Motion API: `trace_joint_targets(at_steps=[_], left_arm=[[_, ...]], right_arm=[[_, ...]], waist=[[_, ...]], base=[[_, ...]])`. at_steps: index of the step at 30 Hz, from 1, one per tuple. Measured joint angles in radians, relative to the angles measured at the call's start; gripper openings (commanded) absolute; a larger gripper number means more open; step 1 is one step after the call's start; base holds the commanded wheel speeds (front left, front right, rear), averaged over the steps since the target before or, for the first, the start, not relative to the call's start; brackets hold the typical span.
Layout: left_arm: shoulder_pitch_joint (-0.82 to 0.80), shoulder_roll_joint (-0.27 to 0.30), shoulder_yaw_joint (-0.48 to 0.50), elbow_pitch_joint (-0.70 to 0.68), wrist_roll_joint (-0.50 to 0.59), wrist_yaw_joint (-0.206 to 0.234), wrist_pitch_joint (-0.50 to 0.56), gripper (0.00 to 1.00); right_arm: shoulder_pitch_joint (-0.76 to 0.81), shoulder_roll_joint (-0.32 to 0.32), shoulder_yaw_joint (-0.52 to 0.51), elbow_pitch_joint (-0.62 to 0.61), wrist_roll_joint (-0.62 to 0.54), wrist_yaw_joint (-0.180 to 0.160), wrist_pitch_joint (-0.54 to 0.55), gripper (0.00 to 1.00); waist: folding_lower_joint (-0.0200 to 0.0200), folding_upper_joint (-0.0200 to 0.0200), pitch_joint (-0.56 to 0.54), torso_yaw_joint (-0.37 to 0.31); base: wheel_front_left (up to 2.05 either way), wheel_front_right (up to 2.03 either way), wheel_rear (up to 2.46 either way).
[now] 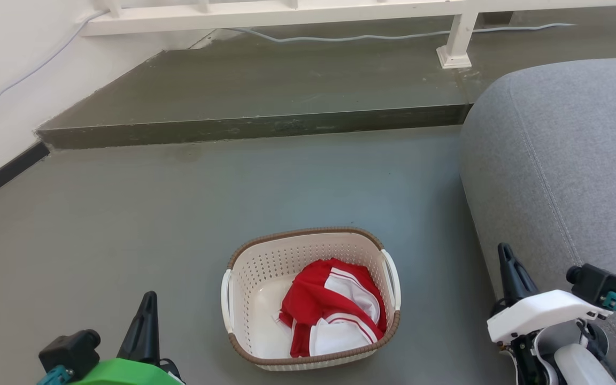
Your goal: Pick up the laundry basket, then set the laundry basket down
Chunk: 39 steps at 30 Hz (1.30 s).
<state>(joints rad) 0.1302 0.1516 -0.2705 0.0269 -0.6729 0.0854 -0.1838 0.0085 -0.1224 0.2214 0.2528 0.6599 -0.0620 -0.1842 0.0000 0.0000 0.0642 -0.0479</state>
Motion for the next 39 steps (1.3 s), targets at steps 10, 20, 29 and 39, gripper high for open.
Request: trace_joint_targets(at_steps=[10,20,29,39], left_arm=[[-0.006,0.000,0.033,0.025,-0.133,-0.021,0.030,0.00],[-0.031,-0.002,0.064,0.043,-0.269,-0.043,0.060,0.00],[-0.049,-0.006,0.089,0.067,-0.391,-0.065,0.081,0.00],[-0.072,-0.010,0.122,0.099,-0.537,-0.095,0.113,0.00]], right_arm=[[0.000,0.001,-0.039,-0.004,0.133,0.018,0.033,0.00],[-0.004,0.004,-0.078,-0.004,0.265,0.038,0.064,0.00],[-0.009,0.011,-0.112,-0.004,0.384,0.057,0.093,0.00],[-0.021,0.018,-0.152,-0.003,0.525,0.087,0.128,0.00]], waist=[[0.0000,0.0000,-0.008,0.006],[0.0000,0.0000,-0.016,0.012],[0.0000,0.0000,-0.023,0.018],[0.0000,0.0000,-0.032,0.025]], base=[[0.00,0.00,0.00],[0.00,0.00,0.00],[0.00,0.00,0.00],[0.00,0.00,0.00]])
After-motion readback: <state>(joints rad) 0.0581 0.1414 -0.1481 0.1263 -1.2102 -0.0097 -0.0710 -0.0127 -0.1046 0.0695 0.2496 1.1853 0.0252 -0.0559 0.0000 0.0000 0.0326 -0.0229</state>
